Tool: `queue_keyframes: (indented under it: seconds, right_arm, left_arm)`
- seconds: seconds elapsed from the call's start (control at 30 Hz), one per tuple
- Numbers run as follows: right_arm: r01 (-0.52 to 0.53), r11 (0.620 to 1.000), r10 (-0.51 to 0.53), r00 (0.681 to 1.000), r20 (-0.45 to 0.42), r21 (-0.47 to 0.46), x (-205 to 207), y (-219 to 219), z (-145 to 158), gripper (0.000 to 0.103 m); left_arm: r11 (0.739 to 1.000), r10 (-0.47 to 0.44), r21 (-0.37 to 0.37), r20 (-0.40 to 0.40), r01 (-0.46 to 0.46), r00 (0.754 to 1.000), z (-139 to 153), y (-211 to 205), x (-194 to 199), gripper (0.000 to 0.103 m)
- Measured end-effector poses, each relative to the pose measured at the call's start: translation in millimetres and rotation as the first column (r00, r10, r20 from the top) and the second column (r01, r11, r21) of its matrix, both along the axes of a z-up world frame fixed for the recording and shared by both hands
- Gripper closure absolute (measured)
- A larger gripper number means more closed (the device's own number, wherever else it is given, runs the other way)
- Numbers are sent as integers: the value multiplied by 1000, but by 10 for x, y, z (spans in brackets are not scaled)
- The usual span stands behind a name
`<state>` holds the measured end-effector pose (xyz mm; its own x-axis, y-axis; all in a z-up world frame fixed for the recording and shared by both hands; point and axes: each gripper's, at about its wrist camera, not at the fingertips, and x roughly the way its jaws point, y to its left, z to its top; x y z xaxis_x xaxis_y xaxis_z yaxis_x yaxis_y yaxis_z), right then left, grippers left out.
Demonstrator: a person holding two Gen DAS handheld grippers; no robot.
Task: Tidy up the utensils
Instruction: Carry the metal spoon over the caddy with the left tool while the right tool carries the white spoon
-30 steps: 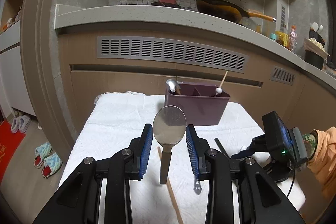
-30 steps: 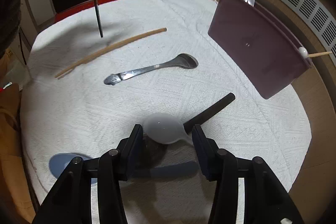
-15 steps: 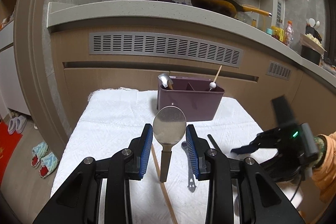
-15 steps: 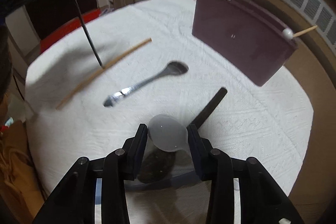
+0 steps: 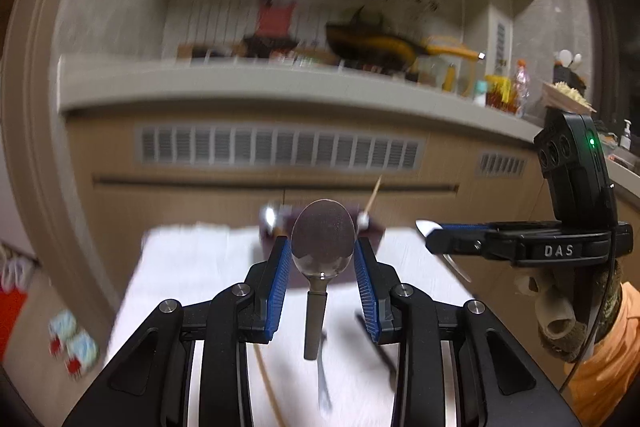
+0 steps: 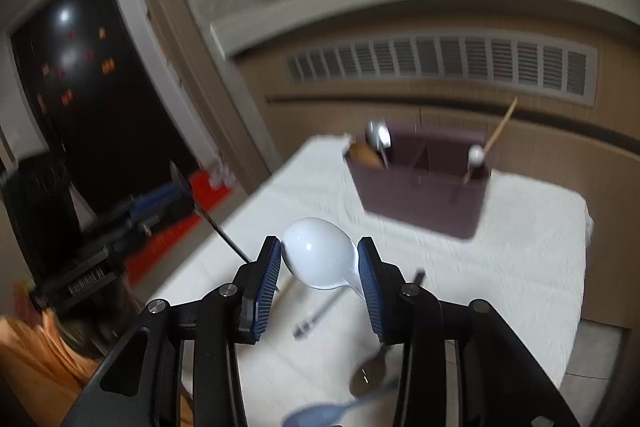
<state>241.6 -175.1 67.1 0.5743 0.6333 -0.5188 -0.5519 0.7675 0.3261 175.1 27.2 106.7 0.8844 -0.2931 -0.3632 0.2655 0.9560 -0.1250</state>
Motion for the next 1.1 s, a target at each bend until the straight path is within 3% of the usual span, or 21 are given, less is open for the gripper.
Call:
queue_keyframes:
  seconds: [0.17, 0.3, 0.5, 0.67, 0.83, 1.03, 1.1]
  right_arm:
    - [116, 984, -131, 985, 108, 134, 289, -144, 509, 66]
    - [189, 962, -226, 956, 189, 195, 507, -232, 755, 66]
    - [155, 955, -205, 961, 186, 254, 888, -173, 870, 66]
    - [57, 927, -106, 988, 113, 372, 1228, -113, 718, 65]
    - [75, 901, -100, 994, 35, 428, 1508, -20, 374, 65]
    - [172, 897, -145, 985, -98, 406, 1763, -56, -162, 65]
    - [225, 909, -199, 974, -111, 351, 1793, -72, -289, 65]
  left_arm:
    - [1000, -2, 13, 93, 1, 996, 414, -117, 390, 69]
    - [1000, -10, -3, 119, 11, 993, 596, -139, 764, 69]
    - [999, -32, -18, 113, 34, 993, 588, -132, 1244, 69]
    - [998, -38, -42, 71, 41, 997, 380, -10, 1595, 69]
    - [996, -37, -85, 16, 38, 999, 111, 78, 1866, 69]
    - [996, -52, -79, -16, 50, 999, -146, -20, 2103, 69]
    - [998, -45, -56, -49, 42, 998, -251, -91, 2182, 69]
